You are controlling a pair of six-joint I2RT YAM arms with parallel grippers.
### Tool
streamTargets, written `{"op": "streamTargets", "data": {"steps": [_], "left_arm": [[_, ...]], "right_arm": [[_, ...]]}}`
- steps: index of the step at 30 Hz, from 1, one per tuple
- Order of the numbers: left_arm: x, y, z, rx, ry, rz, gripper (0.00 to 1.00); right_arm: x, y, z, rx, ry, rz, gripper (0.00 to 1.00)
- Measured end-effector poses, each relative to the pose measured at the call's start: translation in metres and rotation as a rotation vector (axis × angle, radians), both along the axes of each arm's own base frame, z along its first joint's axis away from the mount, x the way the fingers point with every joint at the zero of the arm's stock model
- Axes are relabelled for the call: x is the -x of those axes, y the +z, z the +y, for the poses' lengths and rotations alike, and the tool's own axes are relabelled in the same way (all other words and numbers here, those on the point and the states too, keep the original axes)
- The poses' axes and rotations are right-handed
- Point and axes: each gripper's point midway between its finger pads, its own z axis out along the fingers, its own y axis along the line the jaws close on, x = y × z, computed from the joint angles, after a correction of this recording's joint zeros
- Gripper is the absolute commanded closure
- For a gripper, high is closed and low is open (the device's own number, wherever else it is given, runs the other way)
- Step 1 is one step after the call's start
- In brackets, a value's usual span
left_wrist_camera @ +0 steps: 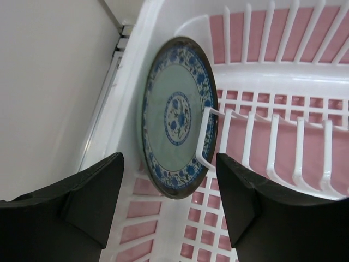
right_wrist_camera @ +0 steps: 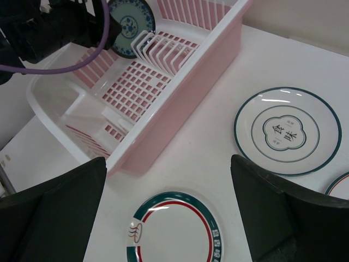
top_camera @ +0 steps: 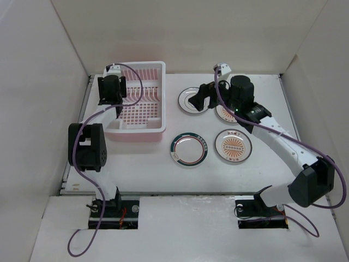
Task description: Load the plates into the dish rack
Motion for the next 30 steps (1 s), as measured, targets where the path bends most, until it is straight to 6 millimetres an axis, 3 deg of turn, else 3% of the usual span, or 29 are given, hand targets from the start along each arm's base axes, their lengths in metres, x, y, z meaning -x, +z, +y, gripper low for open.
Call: {"op": "streamTargets", "data": {"steps": [2, 5, 6, 7, 11, 13, 17, 20, 22, 24, 27, 30], "left_arm": [[0.002, 0.010, 0.001, -0.003, 0.007, -0.020, 0.34], [0.004, 0.027, 0.003, -0.009, 0.022, -0.051, 0.25], [0.005, 0.034, 0.004, -0.011, 0.028, -0.061, 0.17], [0.005, 0.039, 0.003, -0.015, 0.032, -0.067, 0.01], [0.007, 0.073, -0.012, 0.015, 0.024, -0.104, 0.01], [0.006, 0.101, -0.028, 0.060, 0.002, -0.134, 0.01], [0.009, 0.170, -0.064, 0.192, -0.079, -0.220, 0.01], [0.037, 0.220, -0.096, 0.335, -0.194, -0.299, 0.01], [0.061, 0.241, -0.115, 0.438, -0.283, -0.345, 0.01], [0.100, 0.257, -0.124, 0.520, -0.354, -0.390, 0.01], [0.145, 0.268, -0.143, 0.630, -0.461, -0.436, 0.01], [0.172, 0.257, -0.164, 0.704, -0.549, -0.421, 0.01]], "right_arm": [[-0.001, -0.001, 0.000, 0.001, 0.000, 0.002, 0.00], [-0.002, -0.003, 0.001, 0.004, -0.001, 0.007, 0.00], [-0.003, -0.005, 0.001, 0.007, -0.005, 0.009, 0.00], [-0.005, -0.007, 0.000, 0.011, -0.016, 0.011, 0.00], [-0.024, -0.022, -0.009, 0.027, -0.071, 0.044, 0.00], [-0.040, -0.033, -0.022, 0.019, -0.099, 0.081, 0.00], [-0.078, -0.062, -0.077, -0.008, -0.204, 0.167, 0.00], [-0.097, -0.083, -0.115, -0.017, -0.276, 0.222, 0.00], [-0.104, -0.095, -0.124, -0.025, -0.270, 0.252, 0.02], [-0.114, -0.104, -0.123, -0.037, -0.231, 0.272, 0.03], [-0.134, -0.114, -0.116, -0.054, -0.170, 0.288, 0.05], [-0.155, -0.123, -0.108, -0.065, -0.115, 0.289, 0.06]]}}
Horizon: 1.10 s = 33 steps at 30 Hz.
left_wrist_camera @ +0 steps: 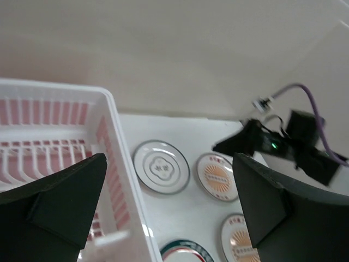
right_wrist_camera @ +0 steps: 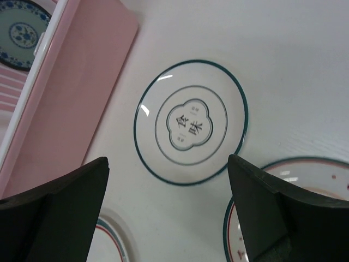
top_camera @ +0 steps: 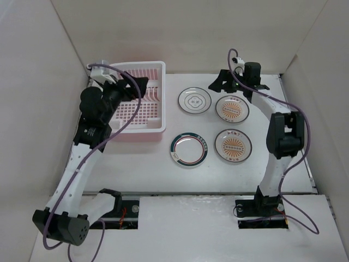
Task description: Load the plates into the dish rack
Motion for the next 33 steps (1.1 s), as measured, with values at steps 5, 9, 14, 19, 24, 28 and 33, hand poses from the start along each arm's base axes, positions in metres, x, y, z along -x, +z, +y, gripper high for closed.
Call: {"op": "streamTargets", "data": {"steps": [5, 9, 14, 19, 24, 28, 33], "left_arm": [[0.026, -0.033, -0.033, 0.027, -0.116, 0.074, 0.01], [0.051, -0.033, -0.050, 0.035, -0.178, 0.081, 0.01], [0.072, -0.012, -0.046, 0.057, -0.183, 0.023, 0.01], [0.080, -0.008, -0.045, 0.062, -0.188, 0.013, 0.01], [0.079, -0.013, -0.045, 0.055, -0.188, 0.033, 0.01], [0.079, -0.015, -0.045, 0.052, -0.188, 0.040, 0.01], [0.079, -0.016, -0.046, 0.051, -0.190, 0.044, 0.01]], "right_arm": [[-0.039, -0.020, 0.008, -0.008, 0.046, 0.017, 0.09], [-0.059, -0.049, 0.008, 0.000, 0.049, 0.077, 0.09], [-0.072, -0.087, 0.007, 0.010, 0.041, 0.180, 0.11], [-0.069, -0.110, 0.007, 0.017, 0.040, 0.260, 0.13], [-0.068, -0.116, 0.008, 0.018, 0.042, 0.298, 0.17], [-0.067, -0.121, 0.008, 0.014, 0.046, 0.316, 0.20], [-0.068, -0.128, 0.011, 0.009, 0.055, 0.331, 0.20]]}}
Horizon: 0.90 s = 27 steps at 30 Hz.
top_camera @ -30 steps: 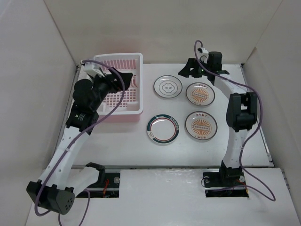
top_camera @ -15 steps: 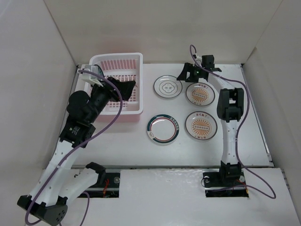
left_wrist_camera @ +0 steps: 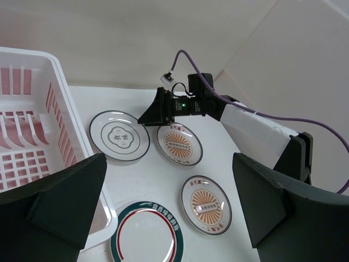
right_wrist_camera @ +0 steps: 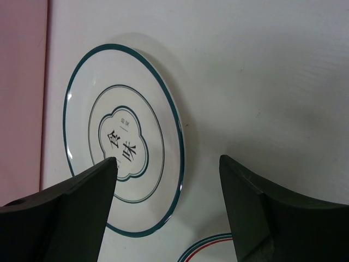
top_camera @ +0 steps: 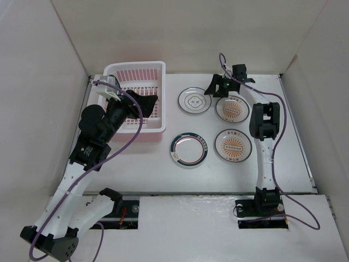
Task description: Load the plates into the dish rack
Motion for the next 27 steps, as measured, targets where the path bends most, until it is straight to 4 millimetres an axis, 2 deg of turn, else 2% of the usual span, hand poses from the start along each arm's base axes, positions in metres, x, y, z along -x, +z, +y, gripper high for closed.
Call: {"op": "streamTargets", "data": {"steps": [7, 14, 15, 23, 27], "left_arm": [[0.004, 0.002, 0.001, 0.002, -0.002, -0.005, 0.01], [0.006, 0.004, 0.001, 0.004, -0.008, -0.011, 0.01], [0.006, 0.004, 0.001, 0.004, -0.008, -0.011, 0.01], [0.006, 0.002, 0.001, 0.002, -0.009, -0.006, 0.01], [0.006, 0.002, 0.001, 0.002, -0.009, -0.005, 0.01]], "right_arm": [[0.005, -0.001, 0.012, -0.008, 0.026, 0.011, 0.20], [0.008, -0.003, 0.022, -0.021, 0.052, 0.014, 0.26], [0.007, -0.003, 0.023, -0.023, 0.054, 0.012, 0.31], [0.008, -0.009, 0.023, -0.026, 0.050, 0.027, 0.48], [0.008, -0.014, 0.022, -0.025, 0.045, 0.039, 0.66]]}}
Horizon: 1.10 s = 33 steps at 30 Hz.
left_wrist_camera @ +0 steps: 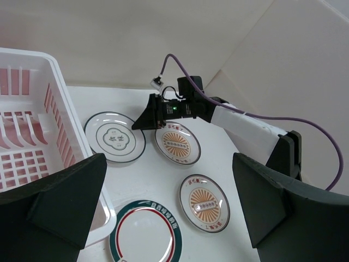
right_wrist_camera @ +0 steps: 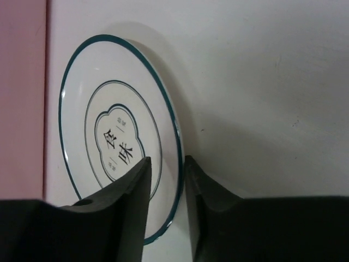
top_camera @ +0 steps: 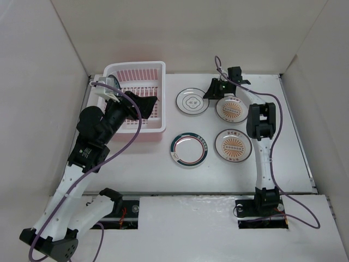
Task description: Load the plates into the dish rack
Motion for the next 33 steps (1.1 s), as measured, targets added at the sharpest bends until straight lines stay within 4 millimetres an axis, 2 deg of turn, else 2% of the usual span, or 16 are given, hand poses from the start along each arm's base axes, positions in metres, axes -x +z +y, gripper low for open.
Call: {"op": "streamTargets", "data": {"steps": [4, 5, 6, 19, 23, 27, 33], "left_arm": [[0.000, -0.001, 0.000, -0.001, 0.000, 0.002, 0.01], [0.000, -0.001, 0.000, -0.002, 0.000, 0.004, 0.01], [0.000, -0.001, 0.000, -0.002, 0.001, 0.005, 0.01], [-0.006, -0.008, 0.001, -0.011, 0.021, 0.028, 0.01], [-0.009, -0.011, 0.002, -0.014, 0.032, 0.036, 0.01], [-0.012, -0.013, 0.001, -0.017, 0.035, 0.043, 0.01], [-0.024, -0.016, -0.004, -0.013, 0.035, 0.048, 0.01]], "right_arm": [[0.001, -0.006, 0.000, 0.001, -0.007, 0.016, 0.89], [0.001, -0.007, 0.000, -0.002, -0.010, 0.022, 0.98], [0.001, -0.006, 0.001, -0.008, -0.013, 0.029, 1.00], [0.011, 0.003, 0.013, -0.109, -0.009, 0.073, 1.00], [0.020, 0.018, 0.014, -0.108, -0.029, 0.074, 1.00], [0.028, 0.065, 0.006, -0.084, -0.066, 0.003, 1.00], [0.052, 0.191, -0.007, -0.074, -0.112, -0.250, 1.00]]}}
